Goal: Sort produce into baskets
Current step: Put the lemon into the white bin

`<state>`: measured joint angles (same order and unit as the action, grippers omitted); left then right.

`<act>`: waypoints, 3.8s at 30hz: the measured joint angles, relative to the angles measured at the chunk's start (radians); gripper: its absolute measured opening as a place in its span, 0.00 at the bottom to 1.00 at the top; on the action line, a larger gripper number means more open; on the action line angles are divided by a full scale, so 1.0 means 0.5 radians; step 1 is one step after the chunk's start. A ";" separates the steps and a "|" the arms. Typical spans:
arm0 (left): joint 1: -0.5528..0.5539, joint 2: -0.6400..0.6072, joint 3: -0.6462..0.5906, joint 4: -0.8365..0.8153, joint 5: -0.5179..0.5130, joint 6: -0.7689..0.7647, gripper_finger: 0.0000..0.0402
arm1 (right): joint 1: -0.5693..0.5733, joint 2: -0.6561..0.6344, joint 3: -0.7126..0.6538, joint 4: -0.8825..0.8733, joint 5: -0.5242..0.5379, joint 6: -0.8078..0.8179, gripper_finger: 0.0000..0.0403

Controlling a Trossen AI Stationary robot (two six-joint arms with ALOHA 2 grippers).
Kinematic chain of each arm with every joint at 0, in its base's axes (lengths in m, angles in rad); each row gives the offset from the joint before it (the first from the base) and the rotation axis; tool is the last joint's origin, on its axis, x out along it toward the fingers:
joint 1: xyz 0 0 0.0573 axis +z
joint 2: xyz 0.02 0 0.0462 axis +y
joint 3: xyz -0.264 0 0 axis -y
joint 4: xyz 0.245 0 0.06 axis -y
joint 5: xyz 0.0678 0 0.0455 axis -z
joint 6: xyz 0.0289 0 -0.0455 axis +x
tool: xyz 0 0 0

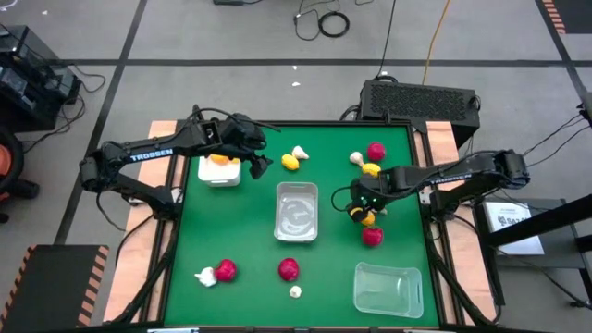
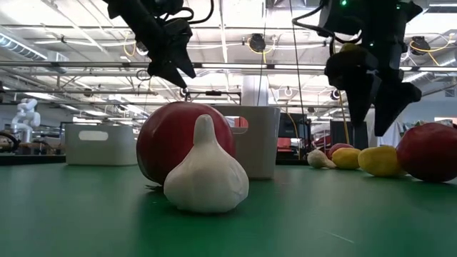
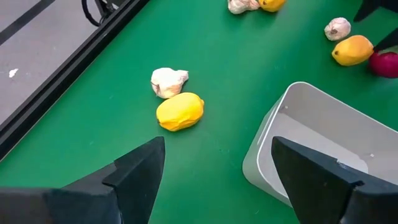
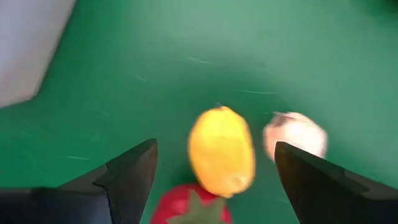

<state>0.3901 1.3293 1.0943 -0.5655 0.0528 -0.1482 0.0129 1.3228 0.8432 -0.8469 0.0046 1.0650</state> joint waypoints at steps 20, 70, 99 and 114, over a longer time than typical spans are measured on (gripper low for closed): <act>0.000 0.000 0.000 0.017 0.000 -0.001 0.75 | 0.193 0.203 -0.106 0.136 0.101 0.110 0.78; -0.603 0.269 0.040 1.441 0.514 1.216 0.75 | -0.364 -0.062 0.634 0.805 -1.079 -0.753 0.41; -0.603 0.515 0.037 1.757 0.854 1.094 0.75 | -0.374 0.066 0.632 1.015 -1.175 -0.648 0.41; -0.605 0.513 0.040 1.733 0.837 1.110 0.53 | -0.375 0.066 0.632 1.041 -1.226 -0.652 0.49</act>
<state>0.0875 1.5860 1.1141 0.3008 0.4713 0.4068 -0.1745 1.3556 1.1591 -0.3262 -0.6082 0.7391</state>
